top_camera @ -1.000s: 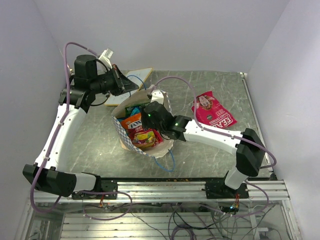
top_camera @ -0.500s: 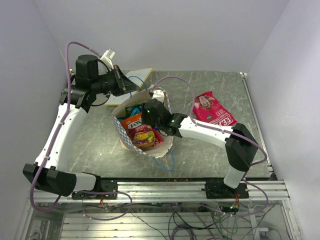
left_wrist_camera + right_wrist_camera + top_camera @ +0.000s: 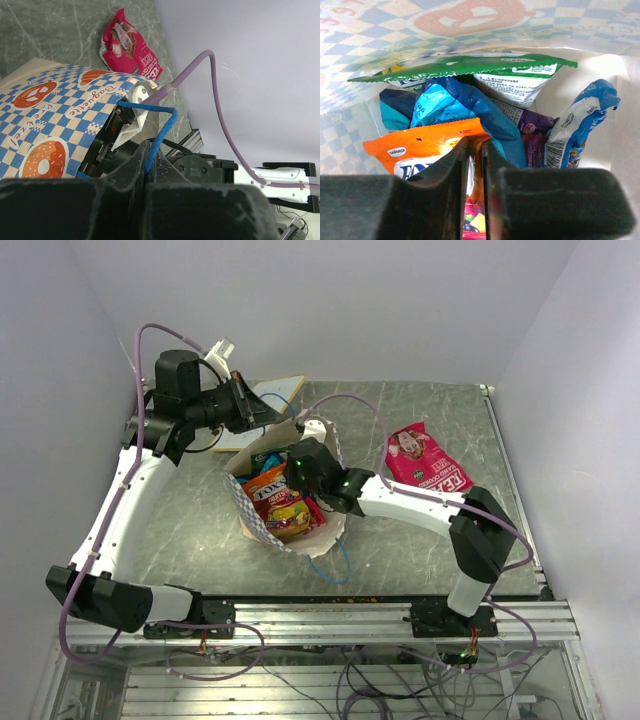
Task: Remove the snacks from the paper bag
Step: Take out the snack from the paper bag.
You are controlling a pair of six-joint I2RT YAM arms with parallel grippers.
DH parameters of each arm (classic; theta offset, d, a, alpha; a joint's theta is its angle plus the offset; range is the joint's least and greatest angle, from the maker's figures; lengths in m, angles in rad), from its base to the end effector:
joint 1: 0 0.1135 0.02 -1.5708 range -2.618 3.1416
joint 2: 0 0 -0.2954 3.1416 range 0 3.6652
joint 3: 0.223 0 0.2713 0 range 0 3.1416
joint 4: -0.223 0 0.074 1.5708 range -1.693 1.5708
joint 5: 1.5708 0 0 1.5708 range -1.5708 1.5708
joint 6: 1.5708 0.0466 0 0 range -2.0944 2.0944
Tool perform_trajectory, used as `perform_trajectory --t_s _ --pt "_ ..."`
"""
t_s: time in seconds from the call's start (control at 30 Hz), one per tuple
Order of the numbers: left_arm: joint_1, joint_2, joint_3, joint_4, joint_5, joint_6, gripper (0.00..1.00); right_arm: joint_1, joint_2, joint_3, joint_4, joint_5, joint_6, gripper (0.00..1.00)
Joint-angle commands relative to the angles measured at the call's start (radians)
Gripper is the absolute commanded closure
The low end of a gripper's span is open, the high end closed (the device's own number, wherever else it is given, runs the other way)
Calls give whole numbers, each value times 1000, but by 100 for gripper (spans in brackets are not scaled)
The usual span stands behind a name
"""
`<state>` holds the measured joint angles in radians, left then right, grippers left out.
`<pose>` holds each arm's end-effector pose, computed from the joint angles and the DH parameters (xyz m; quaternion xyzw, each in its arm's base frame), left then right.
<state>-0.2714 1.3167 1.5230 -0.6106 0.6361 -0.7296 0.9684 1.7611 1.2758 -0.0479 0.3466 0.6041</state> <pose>0.2767 -0.1057 0.4685 -0.0123 0.8112 -0.4800 0.3337 0.2620 0.3531 0.2733 -0.0709 0.8567 0.2399 0.4510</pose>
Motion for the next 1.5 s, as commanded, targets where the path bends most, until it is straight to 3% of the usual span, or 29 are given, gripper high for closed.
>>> perform_trajectory --t_s 0.0,0.17,0.7,1.47 --pt "-12 -32 8 36 48 -21 93 0 -52 2 21 -15 -19 90" --pt "-14 -32 18 18 39 -15 93 2 -107 -5 36 -44 -57 100" --pt "-14 12 51 38 -50 -12 93 2 -260 129 -60 -224 -197 100" --pt "-13 18 41 49 -172 -59 93 1 -367 540 -337 -56 -317 100"
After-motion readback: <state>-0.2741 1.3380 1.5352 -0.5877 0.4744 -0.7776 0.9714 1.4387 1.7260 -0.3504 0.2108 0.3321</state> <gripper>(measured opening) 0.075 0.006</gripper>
